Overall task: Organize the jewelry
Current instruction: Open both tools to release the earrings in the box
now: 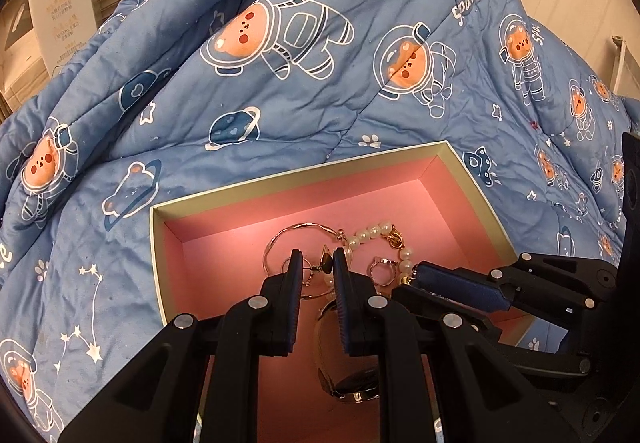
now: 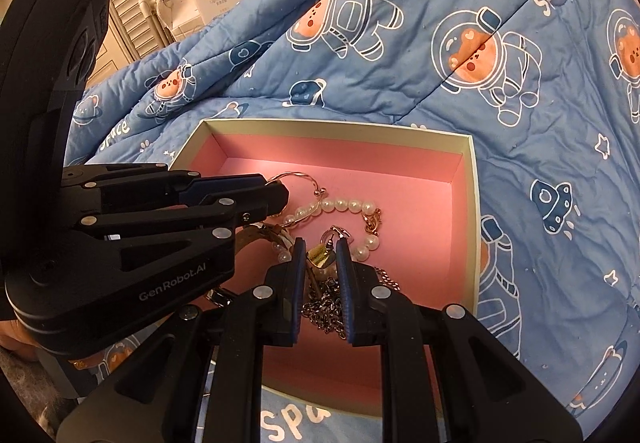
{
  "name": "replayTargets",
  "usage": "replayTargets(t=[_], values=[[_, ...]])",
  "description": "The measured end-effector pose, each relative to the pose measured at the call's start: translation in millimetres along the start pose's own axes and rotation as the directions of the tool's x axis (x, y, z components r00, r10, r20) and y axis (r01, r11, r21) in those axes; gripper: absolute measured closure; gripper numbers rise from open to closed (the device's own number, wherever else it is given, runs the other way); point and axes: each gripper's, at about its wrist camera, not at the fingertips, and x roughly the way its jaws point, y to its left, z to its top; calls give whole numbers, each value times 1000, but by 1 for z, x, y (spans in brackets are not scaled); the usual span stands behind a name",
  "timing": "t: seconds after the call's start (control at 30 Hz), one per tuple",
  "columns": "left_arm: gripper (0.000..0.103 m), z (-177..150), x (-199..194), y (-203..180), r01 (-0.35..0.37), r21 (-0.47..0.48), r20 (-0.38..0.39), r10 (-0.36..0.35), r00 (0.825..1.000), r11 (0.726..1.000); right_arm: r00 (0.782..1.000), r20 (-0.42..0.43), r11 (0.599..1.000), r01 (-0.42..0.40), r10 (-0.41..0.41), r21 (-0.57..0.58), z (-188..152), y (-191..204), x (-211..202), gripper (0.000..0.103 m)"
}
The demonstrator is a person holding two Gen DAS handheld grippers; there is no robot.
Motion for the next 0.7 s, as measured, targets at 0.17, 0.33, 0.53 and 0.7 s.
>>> replayTargets(t=[0.17,0.33,0.53,0.7], values=[[84,1,0,0,1,-3,-2,-1,1000,1000,1000,3,1000,-2,2,2,0,0,0,87],[54,2,-9,-2,-4,10,52,4,999,1000,1000,9,1000,-14,14,12,0,0,-1,65],[41,1,-22,-3,-10,20,89,8,996,1000,998,56,1000,-22,21,4,-2,6,-10,49],[15,-4,-39,3,-38,-1,133,37,990,999,994,103,1000,-21,22,-9,-6,11,-21,36]])
